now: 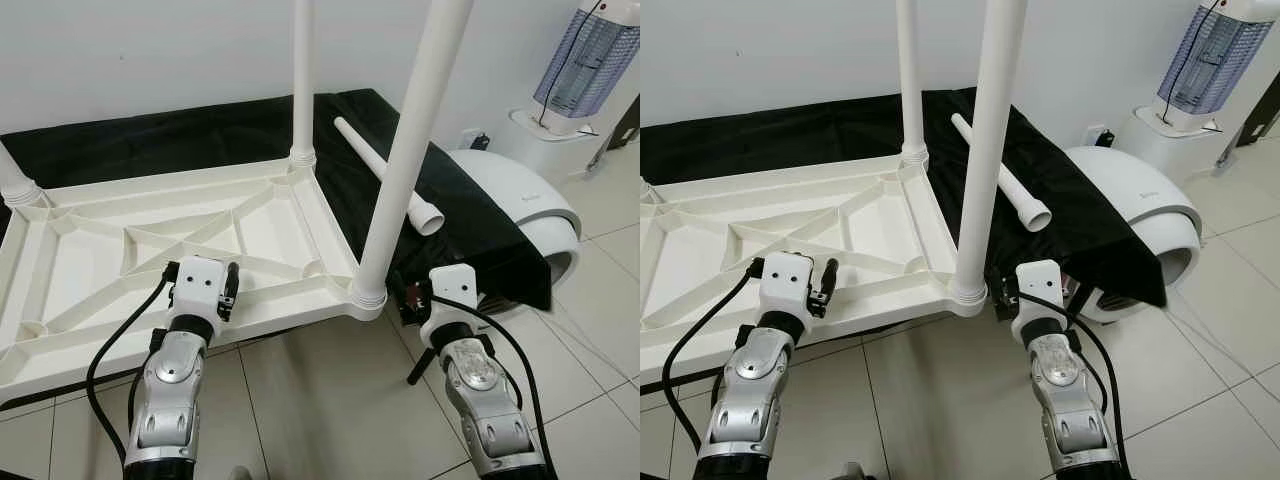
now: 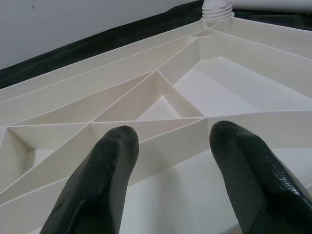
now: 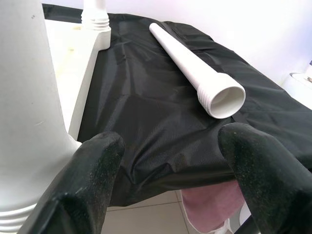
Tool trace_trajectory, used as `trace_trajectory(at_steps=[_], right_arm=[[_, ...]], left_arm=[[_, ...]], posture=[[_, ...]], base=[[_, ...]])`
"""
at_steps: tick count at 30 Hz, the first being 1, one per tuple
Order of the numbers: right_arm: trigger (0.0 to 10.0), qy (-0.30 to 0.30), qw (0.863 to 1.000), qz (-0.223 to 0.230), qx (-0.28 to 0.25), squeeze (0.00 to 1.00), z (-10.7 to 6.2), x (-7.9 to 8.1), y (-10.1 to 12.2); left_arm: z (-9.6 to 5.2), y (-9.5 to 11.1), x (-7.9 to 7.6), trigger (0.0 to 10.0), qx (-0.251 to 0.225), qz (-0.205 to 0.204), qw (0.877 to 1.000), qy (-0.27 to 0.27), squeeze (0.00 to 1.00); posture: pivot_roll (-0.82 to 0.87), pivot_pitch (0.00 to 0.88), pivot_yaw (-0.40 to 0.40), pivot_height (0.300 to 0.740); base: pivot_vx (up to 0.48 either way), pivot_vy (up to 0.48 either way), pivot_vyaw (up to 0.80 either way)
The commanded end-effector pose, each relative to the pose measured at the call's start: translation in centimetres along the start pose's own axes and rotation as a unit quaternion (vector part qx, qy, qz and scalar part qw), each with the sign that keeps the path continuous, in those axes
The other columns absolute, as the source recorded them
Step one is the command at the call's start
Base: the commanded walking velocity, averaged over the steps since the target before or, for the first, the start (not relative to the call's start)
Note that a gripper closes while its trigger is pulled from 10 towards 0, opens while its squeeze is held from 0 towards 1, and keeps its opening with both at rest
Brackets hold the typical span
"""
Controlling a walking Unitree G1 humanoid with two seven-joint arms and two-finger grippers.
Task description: Building children table
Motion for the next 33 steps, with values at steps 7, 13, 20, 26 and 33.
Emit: trace_trajectory(at_steps=[7, 13, 20, 26, 33], right_arm=[[10.0, -0.002, 1.000, -0.004, 0.003, 0.00, 0.00, -0.06, -0.17], [10.0, -0.002, 1.000, -0.004, 0.003, 0.00, 0.00, -0.04, -0.16], [10.0, -0.002, 1.000, -0.004, 0.003, 0.00, -0.02, -0.04, -0.16], [10.0, -0.002, 1.000, -0.004, 0.003, 0.00, -0.01, -0.06, -0.16], [10.0, -0.002, 1.000, -0.004, 0.003, 0.00, -0.03, -0.06, -0.15]], left_arm=[[-0.17, -0.15, 0.68, 10.0, -0.002, -0.003, 0.999, 0.039, 0.00], [-0.18, -0.15, 0.69, 10.0, -0.002, -0.003, 0.999, 0.039, 0.00], [-0.19, -0.16, 0.67, 10.0, -0.002, -0.003, 0.999, 0.038, 0.00], [-0.20, -0.16, 0.66, 10.0, -0.002, -0.003, 0.999, 0.039, 0.00], [-0.23, -0.19, 0.66, 10.0, -0.001, -0.003, 0.999, 0.039, 0.00]], posture=[[0.06, 0.055, -0.044, 0.740], [0.06, 0.055, -0.044, 0.740], [0.06, 0.056, -0.044, 0.740], [0.06, 0.056, -0.044, 0.740], [0.06, 0.056, -0.045, 0.740]], base=[[0.000, 0.000, 0.00], [0.000, 0.000, 0.00], [0.000, 0.000, 0.00], [0.000, 0.000, 0.00], [0.000, 0.000, 0.00]])
Point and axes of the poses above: a point about 5 cm out from each wrist's last joint towards the gripper, its own z axis pointing out of the wrist towards the gripper, its own y axis along the axis of the wrist's last joint, x = y × z, the point moved 6 cm from there along z, pointing out of the wrist towards the gripper, and after that the axes turned 7 degrees about -z, right-handed, at the moved point
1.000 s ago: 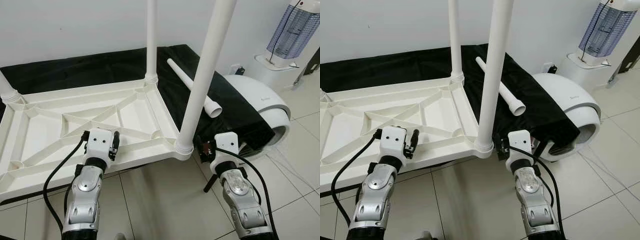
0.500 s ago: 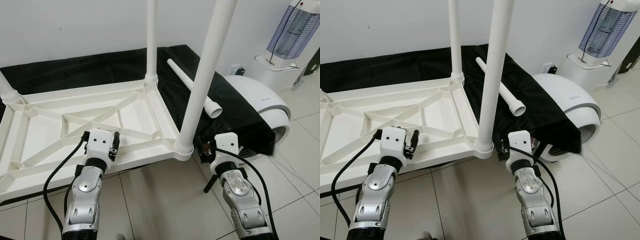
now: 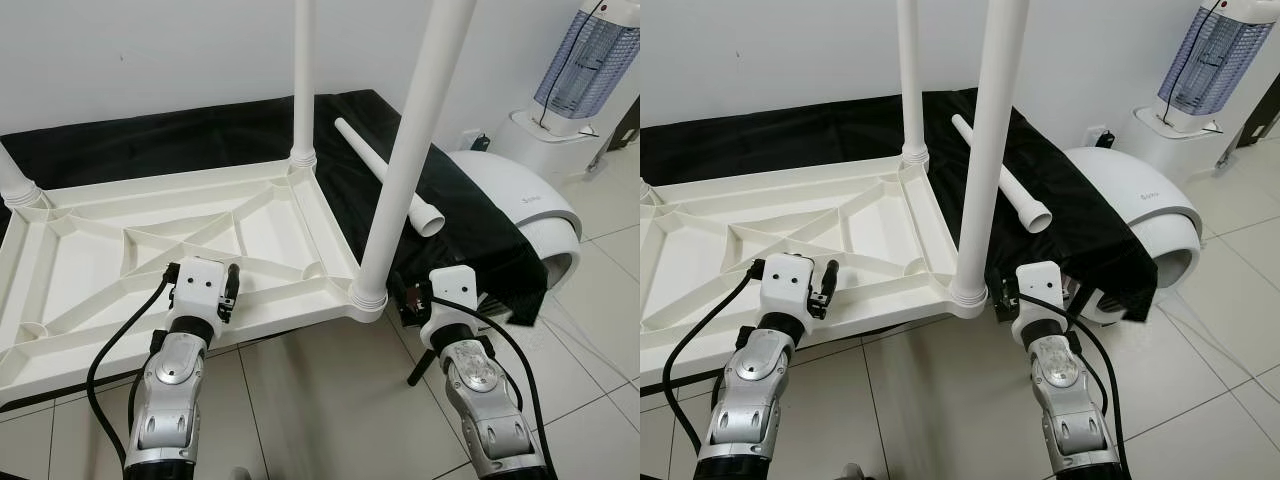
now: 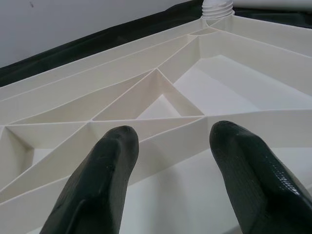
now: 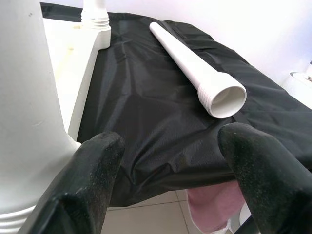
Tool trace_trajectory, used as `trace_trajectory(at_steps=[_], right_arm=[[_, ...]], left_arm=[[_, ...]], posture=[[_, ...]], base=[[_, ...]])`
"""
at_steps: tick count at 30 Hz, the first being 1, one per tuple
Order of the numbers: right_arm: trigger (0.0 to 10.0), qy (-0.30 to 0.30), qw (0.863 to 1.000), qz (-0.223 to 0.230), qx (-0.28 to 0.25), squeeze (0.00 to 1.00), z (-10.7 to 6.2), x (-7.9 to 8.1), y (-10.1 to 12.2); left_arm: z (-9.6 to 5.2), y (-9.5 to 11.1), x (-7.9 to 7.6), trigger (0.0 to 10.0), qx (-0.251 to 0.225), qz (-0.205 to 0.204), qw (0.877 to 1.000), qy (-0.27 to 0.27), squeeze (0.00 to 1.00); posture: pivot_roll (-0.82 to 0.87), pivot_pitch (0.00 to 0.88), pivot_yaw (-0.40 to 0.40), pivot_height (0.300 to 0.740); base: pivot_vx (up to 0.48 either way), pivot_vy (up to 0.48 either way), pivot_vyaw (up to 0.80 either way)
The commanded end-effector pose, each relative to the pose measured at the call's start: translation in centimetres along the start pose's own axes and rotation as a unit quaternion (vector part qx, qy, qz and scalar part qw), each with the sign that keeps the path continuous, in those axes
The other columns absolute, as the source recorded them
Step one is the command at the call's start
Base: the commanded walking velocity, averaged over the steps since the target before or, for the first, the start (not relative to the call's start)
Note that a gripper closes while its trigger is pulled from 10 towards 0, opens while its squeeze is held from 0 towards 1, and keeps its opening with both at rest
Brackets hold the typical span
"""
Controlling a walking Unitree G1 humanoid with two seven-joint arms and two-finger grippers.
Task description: Building children table
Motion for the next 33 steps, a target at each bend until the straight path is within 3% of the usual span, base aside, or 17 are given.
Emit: trace_trajectory(at_steps=[1, 33], right_arm=[[10.0, -0.002, 1.000, -0.004, 0.003, 0.00, -0.02, -0.06, -0.15], [10.0, -0.002, 1.000, -0.003, 0.002, 0.00, 0.07, -0.05, -0.10]], left_arm=[[-0.20, -0.16, 0.69, 10.0, -0.002, -0.003, 0.999, 0.039, 0.00], [-0.10, -0.10, 0.67, 10.0, -0.003, -0.003, 0.999, 0.038, 0.00]], posture=[[0.06, 0.056, -0.044, 0.740], [0.06, 0.055, -0.044, 0.740]], base=[[0.000, 0.000, 0.00], [0.000, 0.000, 0.00]])
Point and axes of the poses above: a point about 5 cm out from each wrist's last joint towards the gripper, its own z axis pointing out of the wrist towards the gripper, its own y axis along the axis of the wrist's last joint, x = y × z, the point moved 6 cm from there along z, pointing out of the wrist towards the gripper, and after that the axes turned 7 degrees about -z, right-handed, at the moved point
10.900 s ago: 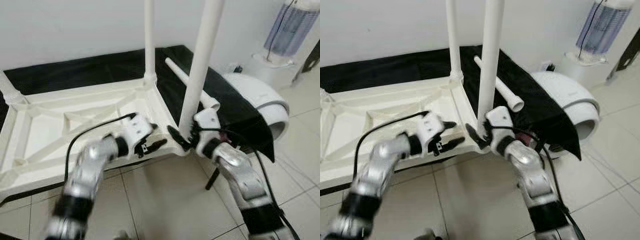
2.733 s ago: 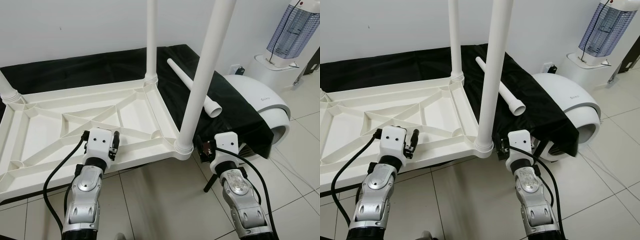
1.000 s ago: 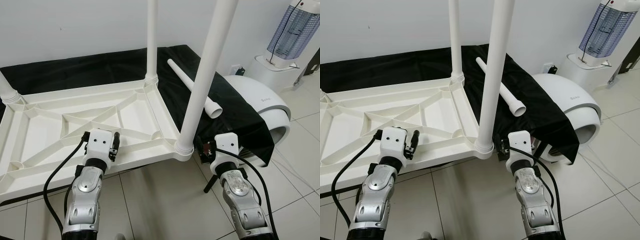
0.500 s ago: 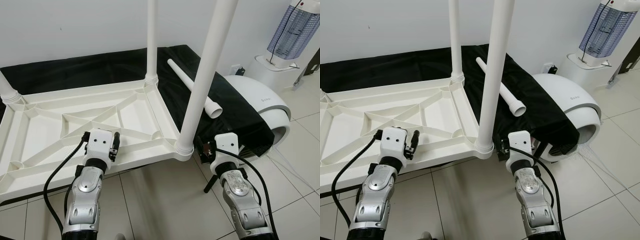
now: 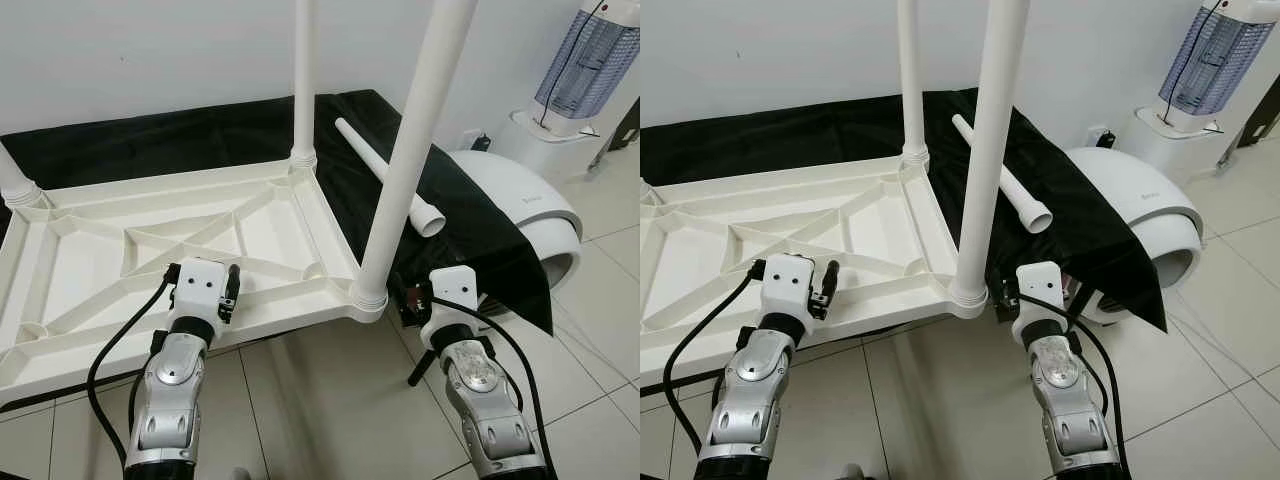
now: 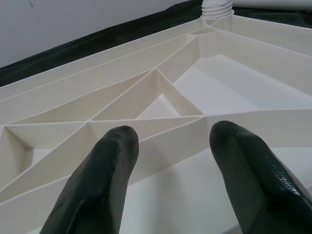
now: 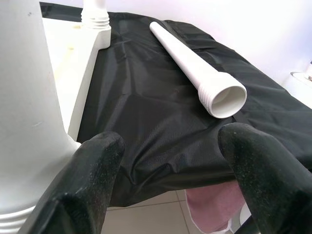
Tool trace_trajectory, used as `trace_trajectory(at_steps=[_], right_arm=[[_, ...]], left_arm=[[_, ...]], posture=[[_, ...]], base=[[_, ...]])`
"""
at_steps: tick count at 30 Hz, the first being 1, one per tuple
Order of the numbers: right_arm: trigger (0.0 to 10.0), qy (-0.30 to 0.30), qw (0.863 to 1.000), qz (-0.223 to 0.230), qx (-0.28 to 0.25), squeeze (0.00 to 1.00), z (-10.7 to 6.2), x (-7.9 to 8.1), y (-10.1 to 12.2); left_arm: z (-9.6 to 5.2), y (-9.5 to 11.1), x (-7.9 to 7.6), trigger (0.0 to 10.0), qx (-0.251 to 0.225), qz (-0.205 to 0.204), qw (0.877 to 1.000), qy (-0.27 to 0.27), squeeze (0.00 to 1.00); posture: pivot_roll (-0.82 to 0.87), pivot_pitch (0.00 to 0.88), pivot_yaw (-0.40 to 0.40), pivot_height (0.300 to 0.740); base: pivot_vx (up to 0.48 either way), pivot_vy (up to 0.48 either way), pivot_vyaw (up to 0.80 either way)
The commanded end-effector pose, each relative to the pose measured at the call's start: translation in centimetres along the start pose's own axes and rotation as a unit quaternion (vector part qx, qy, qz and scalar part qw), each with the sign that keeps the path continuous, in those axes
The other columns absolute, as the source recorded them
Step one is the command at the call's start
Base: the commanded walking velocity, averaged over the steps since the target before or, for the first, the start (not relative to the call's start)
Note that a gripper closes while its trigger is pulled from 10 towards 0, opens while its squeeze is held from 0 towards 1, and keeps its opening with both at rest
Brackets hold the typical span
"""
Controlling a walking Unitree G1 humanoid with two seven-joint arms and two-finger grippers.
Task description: Building children table
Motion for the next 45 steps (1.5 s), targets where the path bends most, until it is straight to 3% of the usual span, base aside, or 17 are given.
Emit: trace_trajectory(at_steps=[1, 45], right_arm=[[10.0, -0.002, 1.000, -0.003, 0.002, 0.00, 0.06, -0.05, -0.10], [10.0, -0.001, 1.000, -0.003, 0.001, 0.00, 0.09, 0.02, -0.04]], left_arm=[[-0.10, -0.10, 0.71, 10.0, -0.003, -0.003, 0.999, 0.039, 0.00], [-0.11, -0.10, 0.69, 10.0, -0.003, -0.003, 0.999, 0.038, 0.00]], posture=[[0.06, 0.055, -0.044, 0.740], [0.06, 0.054, -0.045, 0.740]], base=[[0.000, 0.000, 0.00], [0.000, 0.000, 0.00]])
Point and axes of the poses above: a point about 5 cm out from each wrist's last joint towards the gripper, its own z axis pointing out of the wrist towards the gripper, its own y axis along the axis of the wrist's last joint, x = y × z, the point moved 6 cm from there along z, pointing out of the wrist towards the gripper, and after that the axes turned 7 degrees about -z, right-handed, at the moved point
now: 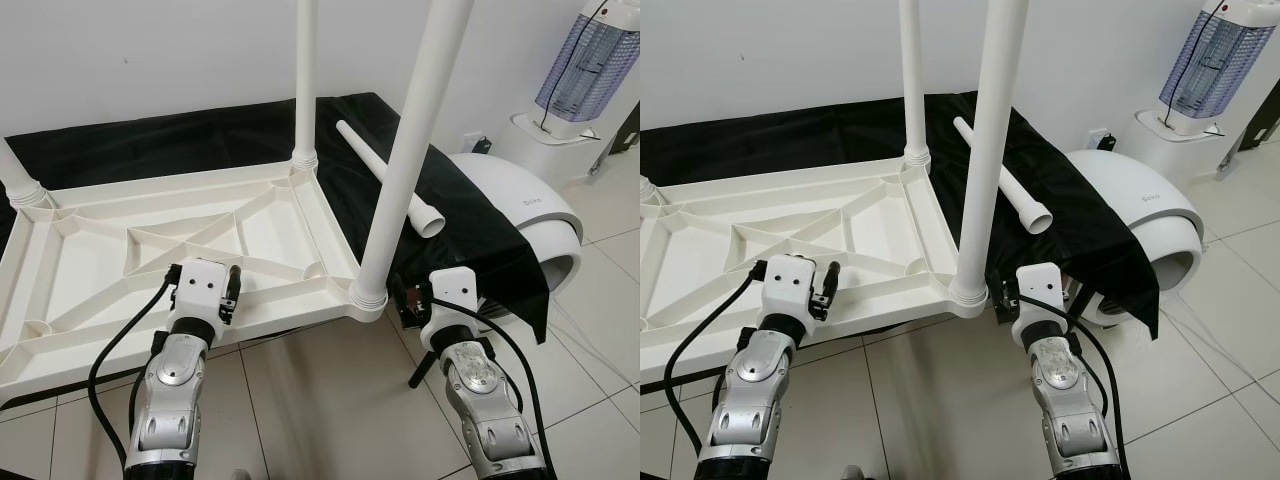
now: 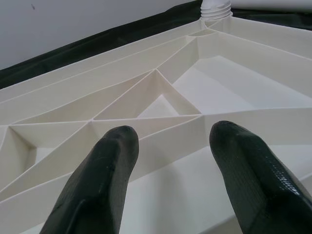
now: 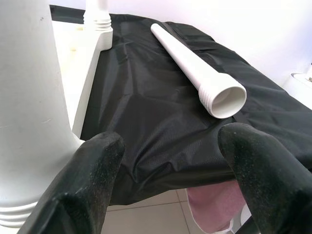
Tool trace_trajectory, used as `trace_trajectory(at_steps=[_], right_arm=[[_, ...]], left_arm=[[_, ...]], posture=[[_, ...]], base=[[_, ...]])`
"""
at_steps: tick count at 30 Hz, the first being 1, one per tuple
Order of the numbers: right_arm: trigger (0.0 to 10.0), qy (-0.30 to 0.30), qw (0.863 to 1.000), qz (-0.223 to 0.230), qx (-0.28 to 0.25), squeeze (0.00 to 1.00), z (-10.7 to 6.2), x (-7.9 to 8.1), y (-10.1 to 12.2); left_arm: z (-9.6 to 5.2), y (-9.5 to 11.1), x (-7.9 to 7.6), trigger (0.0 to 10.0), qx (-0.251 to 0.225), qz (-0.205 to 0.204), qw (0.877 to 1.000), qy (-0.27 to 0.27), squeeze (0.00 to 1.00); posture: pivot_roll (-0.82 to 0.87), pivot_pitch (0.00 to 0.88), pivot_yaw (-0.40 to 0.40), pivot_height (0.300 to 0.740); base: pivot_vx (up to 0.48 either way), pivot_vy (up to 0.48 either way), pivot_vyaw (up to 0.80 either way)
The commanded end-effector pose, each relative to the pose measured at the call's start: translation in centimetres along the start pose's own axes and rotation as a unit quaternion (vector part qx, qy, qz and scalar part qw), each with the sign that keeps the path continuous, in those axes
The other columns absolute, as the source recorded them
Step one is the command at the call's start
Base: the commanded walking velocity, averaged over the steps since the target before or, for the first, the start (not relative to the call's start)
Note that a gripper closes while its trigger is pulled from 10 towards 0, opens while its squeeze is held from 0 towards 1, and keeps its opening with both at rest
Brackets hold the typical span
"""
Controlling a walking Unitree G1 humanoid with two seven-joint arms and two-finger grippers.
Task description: Building children table
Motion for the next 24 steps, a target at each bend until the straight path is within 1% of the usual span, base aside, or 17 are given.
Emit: trace_trajectory(at_steps=[1, 12, 14, 15, 16, 17, 18, 19, 21, 23, 24], right_arm=[[10.0, -0.001, 1.000, -0.003, 0.001, 0.00, 0.1, 0.0, 0.0], [10.0, -0.001, 1.000, -0.003, 0.000, 0.00, 0.1, 0.1, 0.0], [10.0, 0.023, 0.999, -0.010, -0.020, 0.00, 0.3, 0.3, 1.1], [10.0, 0.023, 0.999, -0.010, -0.020, 0.00, 0.3, 0.3, 1.1], [10.0, 0.042, 0.998, -0.014, -0.035, 0.00, 0.4, 0.6, 2.0], [10.0, 0.073, 0.996, -0.019, -0.056, 0.00, 0.5, 1.0, 3.1], [10.0, 0.073, 0.996, -0.019, -0.056, 0.00, 0.5, 1.0, 3.1], [10.0, 0.103, 0.992, -0.022, -0.075, 0.00, 0.6, 1.3, 4.2], [10.0, 0.103, 0.992, -0.022, -0.075, 0.00, 0.6, 1.3, 4.2], [10.0, 0.185, 0.975, -0.027, -0.117, 0.00, 0.2, 2.5, 6.8], [10.0, 0.218, 0.967, -0.031, -0.131, 0.00, 0.0, 2.9, 7.7]], left_arm=[[-0.1, -0.1, 0.8, 10.0, -0.003, -0.004, 0.999, 0.040, 0.00], [-0.1, -0.1, 0.8, 10.0, -0.002, -0.003, 0.999, 0.038, 0.00], [0.3, 1.0, -0.3, 10.0, -0.008, -0.009, 1.000, -0.013, 0.00], [0.3, 1.0, -0.3, 10.0, -0.008, -0.009, 1.000, -0.013, 0.00], [0.4, 1.8, -1.1, 10.0, -0.011, -0.011, 0.998, -0.054, 0.00], [0.5, 2.9, -2.2, 10.0, -0.017, -0.008, 0.994, -0.109, 0.00], [0.5, 2.9, -2.2, 10.0, -0.017, -0.008, 0.994, -0.109, 0.00], [0.3, 4.0, -3.2, 10.0, -0.021, -0.007, 0.986, -0.164, 0.00], [0.3, 4.0, -3.2, 10.0, -0.021, -0.007, 0.986, -0.164, 0.00], [-0.9, 6.4, -4.9, 10.0, -0.029, 0.016, 0.959, -0.282, 0.00], [-1.7, 6.6, -5.5, 10.0, -0.014, 0.041, 0.942, -0.332, 0.00]], posture=[[0.06, 0.054, -0.044, 0.740], [0.06, 0.055, -0.043, 0.740], [0.06, 0.056, -0.045, 0.740], [0.06, 0.056, -0.045, 0.740], [0.06, 0.056, -0.045, 0.740], [0.06, 0.054, -0.045, 0.740], [0.06, 0.054, -0.045, 0.740], [0.06, 0.054, -0.045, 0.740], [0.06, 0.054, -0.045, 0.740], [0.06, 0.050, -0.041, 0.740], [0.06, 0.045, -0.038, 0.740]], base=[[0.000, 0.000, 0.00], [0.000, 0.000, 0.00], [0.000, 0.000, 0.00], [0.000, 0.000, 0.00], [0.000, 0.000, 0.00], [0.000, 0.000, 0.00], [0.000, 0.000, 0.00], [0.000, 0.000, 0.00], [0.000, 0.000, 0.00], [0.000, 0.000, 0.00], [0.000, 0.000, 0.00]])
Point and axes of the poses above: a point about 5 cm out from each wrist's last joint towards the gripper, its own z axis pointing out of the wrist towards the gripper, its own y axis along the axis of the wrist's last joint, x = y × z, the point moved 6 cm from there along z, pointing out of the wrist towards the gripper, and after that the axes turned 7 degrees about -z, right-handed, at the moved point
